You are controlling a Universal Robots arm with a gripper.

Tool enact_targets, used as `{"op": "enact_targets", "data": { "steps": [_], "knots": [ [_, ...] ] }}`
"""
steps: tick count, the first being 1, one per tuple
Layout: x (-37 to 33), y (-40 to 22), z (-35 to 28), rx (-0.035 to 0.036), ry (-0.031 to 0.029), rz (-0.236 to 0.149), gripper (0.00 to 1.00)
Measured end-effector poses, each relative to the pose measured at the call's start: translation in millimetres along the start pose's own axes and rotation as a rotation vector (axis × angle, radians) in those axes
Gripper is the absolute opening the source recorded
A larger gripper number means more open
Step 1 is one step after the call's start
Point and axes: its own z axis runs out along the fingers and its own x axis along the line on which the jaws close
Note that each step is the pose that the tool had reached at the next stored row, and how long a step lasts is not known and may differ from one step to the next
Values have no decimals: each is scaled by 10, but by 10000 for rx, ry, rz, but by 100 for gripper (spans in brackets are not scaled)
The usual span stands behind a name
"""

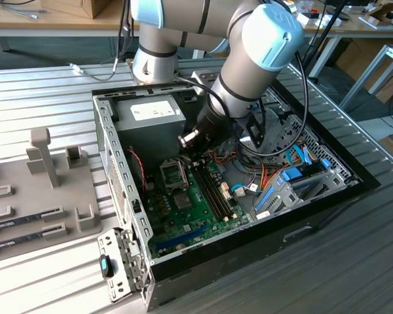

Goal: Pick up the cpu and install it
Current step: 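Close the cpu cover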

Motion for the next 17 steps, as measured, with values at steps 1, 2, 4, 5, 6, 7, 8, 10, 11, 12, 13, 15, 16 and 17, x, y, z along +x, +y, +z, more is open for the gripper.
{"op": "enact_targets", "data": {
  "steps": [1,2,4,5,6,7,8,10,11,12,13,15,16,17],
  "knots": [
    [-6,-1,0,4,23,-132,11],
    [-17,-3,0,6,52,-310,11],
    [-27,-5,3,26,123,-723,11],
    [-28,-5,5,38,152,-891,11],
    [-29,-6,8,53,192,-1121,11],
    [-29,-6,11,63,221,-1289,11],
    [-30,-8,18,72,275,-1621,11],
    [-34,-11,33,36,325,-1983,11],
    [-35,-12,39,17,330,-2043,11],
    [-36,-13,46,-3,333,-2097,11],
    [-37,-14,55,-22,335,-2142,11],
    [-40,-12,84,-53,338,-2214,11],
    [-42,-5,98,-63,338,-2225,11],
    [-44,2,105,-74,336,-2228,11]
  ]
}}
